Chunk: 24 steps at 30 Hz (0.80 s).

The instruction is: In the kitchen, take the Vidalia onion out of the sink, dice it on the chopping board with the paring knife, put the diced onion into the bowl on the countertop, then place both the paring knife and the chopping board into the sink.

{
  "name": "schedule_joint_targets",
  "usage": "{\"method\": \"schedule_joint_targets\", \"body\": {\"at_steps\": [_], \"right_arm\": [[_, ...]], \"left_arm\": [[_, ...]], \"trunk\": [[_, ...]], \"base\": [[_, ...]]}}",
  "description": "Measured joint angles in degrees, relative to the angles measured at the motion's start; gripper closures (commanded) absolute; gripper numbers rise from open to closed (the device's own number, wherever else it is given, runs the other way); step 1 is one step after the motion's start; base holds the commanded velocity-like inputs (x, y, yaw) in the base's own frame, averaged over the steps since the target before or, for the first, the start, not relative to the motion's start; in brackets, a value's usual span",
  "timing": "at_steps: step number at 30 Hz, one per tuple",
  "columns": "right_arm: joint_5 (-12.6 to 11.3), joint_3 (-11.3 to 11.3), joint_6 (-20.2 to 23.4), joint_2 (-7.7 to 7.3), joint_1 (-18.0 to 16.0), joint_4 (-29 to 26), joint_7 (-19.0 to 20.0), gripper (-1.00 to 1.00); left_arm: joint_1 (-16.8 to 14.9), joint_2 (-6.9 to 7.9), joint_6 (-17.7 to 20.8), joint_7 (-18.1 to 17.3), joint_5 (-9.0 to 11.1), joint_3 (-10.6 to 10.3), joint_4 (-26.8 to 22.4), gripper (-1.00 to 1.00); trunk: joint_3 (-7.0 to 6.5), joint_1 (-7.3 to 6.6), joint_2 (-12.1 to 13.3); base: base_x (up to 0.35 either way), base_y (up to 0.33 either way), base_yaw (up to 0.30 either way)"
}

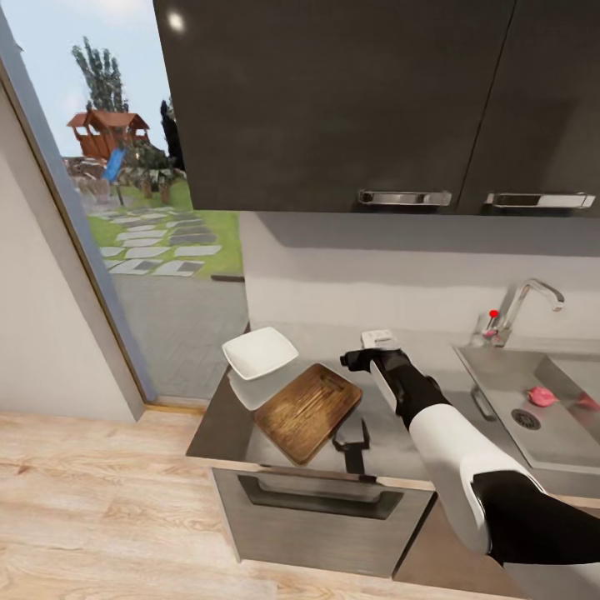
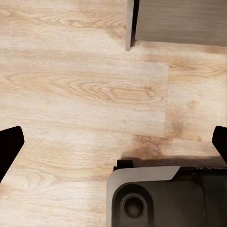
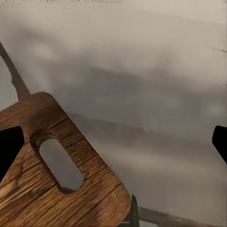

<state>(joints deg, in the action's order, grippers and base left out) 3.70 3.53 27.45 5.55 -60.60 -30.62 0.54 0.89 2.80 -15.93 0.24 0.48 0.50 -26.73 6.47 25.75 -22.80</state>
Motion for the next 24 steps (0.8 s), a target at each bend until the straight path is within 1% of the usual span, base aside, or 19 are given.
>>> {"method": "schedule_joint_targets", "body": {"at_steps": [4, 11, 19, 24], "right_arm": [[0.03, -0.04, -1.93, -0.19, 0.00, 1.27, 0.01, -1.00], [0.04, -0.01, -4.01, -1.48, 0.00, 2.75, -0.24, -1.00], [-0.01, 0.00, -4.19, -1.51, 0.00, 3.62, -0.36, -1.00], [-0.04, -0.01, -4.21, -1.50, 0.00, 3.91, -0.40, -1.00]], "left_arm": [[0.03, 0.01, 0.00, 0.00, 0.00, -0.01, 0.02, -1.00], [0.02, -0.05, 0.00, 0.00, 0.00, 0.01, 0.02, -1.00], [0.02, -0.04, 0.00, 0.00, 0.00, 0.00, 0.02, -1.00], [0.00, -0.03, 0.00, 0.00, 0.00, 0.06, -0.02, -1.00]], "trunk": [[0.00, 0.00, 0.00], [0.00, 0.00, 0.00], [0.06, 0.00, 0.00], [0.40, 0.00, 0.00]], "base": [[0.007, 0.002, 0.000], [0.001, 0.000, 0.000], [0.000, 0.000, 0.000], [0.006, 0.000, 0.000]]}}
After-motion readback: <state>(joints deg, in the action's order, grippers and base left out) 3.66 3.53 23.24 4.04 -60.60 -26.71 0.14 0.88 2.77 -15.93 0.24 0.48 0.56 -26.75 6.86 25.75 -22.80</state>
